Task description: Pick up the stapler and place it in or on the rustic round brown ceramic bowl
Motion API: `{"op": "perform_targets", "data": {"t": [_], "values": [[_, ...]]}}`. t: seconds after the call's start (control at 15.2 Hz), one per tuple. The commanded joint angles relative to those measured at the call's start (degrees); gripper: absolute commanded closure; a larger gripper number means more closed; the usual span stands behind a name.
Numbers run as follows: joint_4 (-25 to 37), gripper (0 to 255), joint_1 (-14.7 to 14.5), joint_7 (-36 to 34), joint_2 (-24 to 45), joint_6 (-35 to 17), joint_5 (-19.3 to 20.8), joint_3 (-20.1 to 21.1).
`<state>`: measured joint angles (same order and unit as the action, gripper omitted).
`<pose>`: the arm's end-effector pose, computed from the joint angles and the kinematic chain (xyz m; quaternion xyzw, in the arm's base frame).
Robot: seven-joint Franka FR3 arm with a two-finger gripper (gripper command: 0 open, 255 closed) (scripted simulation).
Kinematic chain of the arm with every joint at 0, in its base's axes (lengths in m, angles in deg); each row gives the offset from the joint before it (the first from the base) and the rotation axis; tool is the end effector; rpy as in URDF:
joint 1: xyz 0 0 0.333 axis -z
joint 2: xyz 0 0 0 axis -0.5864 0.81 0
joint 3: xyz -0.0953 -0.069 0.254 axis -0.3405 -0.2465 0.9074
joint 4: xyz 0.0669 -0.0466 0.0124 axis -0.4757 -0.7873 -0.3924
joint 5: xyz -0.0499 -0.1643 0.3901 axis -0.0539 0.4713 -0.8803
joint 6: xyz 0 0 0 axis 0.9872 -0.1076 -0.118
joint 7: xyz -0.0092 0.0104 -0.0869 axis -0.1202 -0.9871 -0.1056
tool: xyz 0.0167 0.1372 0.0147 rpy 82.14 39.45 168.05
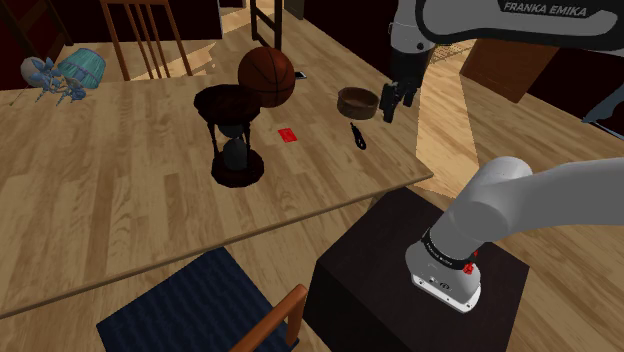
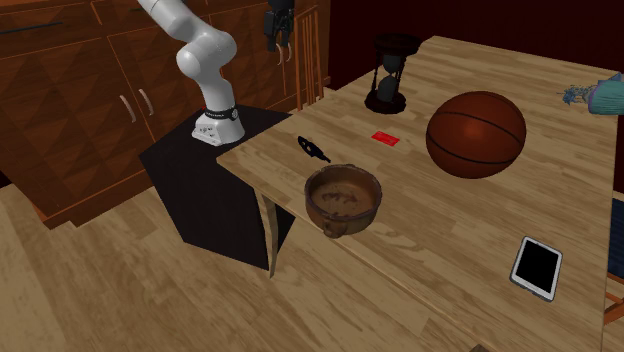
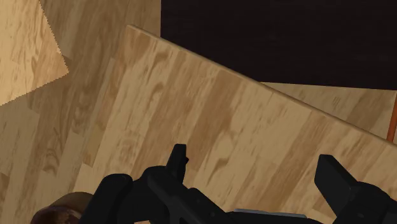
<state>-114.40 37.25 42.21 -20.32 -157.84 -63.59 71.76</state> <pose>0.3565 -0.0071 0.4843 0.9957 -0.0041 -0.0532 0.0758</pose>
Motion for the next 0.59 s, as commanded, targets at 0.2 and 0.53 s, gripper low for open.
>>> {"op": "perform_targets", "data": {"t": [0.2, 0.53], "values": [[-1.6, 0, 1.8, -2.2, 4.0, -6.4, 0.1, -1.3], [-2.9, 0, 4.7, -5.7, 11.9, -16.9, 0.1, -3.6]]}}
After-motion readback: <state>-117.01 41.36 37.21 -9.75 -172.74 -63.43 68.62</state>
